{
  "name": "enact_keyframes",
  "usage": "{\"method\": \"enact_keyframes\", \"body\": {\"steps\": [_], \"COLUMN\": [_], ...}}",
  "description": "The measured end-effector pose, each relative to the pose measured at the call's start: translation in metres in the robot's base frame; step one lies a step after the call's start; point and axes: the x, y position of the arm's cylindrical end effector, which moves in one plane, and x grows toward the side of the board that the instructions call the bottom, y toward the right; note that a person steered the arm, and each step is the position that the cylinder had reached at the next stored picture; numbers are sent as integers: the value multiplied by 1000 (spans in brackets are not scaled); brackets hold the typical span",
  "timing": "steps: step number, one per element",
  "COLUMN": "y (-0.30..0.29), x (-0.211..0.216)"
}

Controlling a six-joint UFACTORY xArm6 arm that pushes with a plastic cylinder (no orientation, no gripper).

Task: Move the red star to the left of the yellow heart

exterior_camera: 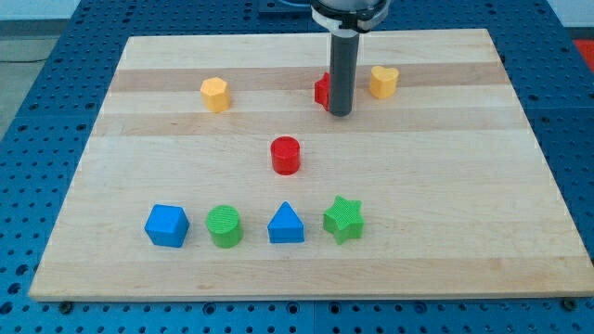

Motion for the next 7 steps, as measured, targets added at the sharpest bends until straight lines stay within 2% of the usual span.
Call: {"method": "enact_keyframes", "body": {"steps": [7], "y": [-8], "x": [-10]}}
